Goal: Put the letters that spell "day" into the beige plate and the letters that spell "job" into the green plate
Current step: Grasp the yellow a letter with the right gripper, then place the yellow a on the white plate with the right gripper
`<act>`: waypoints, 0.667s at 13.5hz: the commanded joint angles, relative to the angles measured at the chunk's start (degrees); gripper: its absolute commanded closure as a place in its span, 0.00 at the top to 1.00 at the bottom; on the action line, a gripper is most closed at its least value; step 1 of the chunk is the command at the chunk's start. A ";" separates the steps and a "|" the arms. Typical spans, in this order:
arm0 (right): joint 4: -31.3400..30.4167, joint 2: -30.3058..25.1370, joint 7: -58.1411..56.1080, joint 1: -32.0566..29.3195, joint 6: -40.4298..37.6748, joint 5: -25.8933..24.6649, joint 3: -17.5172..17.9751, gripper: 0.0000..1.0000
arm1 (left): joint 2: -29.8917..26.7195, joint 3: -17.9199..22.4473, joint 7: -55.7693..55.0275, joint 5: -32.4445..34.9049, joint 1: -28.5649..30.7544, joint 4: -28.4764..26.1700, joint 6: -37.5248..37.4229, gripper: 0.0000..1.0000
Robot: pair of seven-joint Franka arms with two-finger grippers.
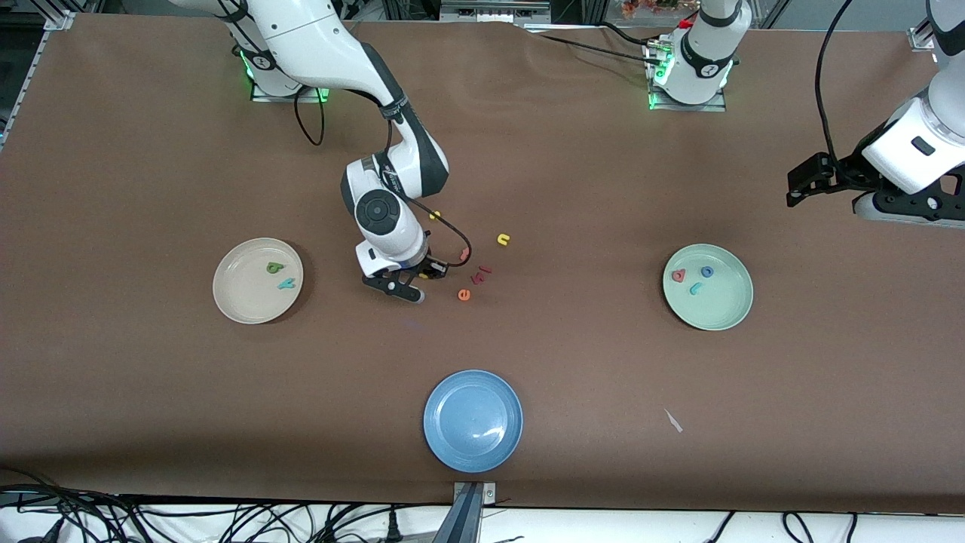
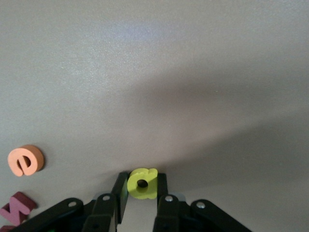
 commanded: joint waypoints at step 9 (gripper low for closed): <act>-1.73 -9.38 -28.84 -3.99 -19.24 -3.45 -9.41 0.00 | -0.73 -0.62 0.31 1.15 -0.28 0.36 -0.98 1.00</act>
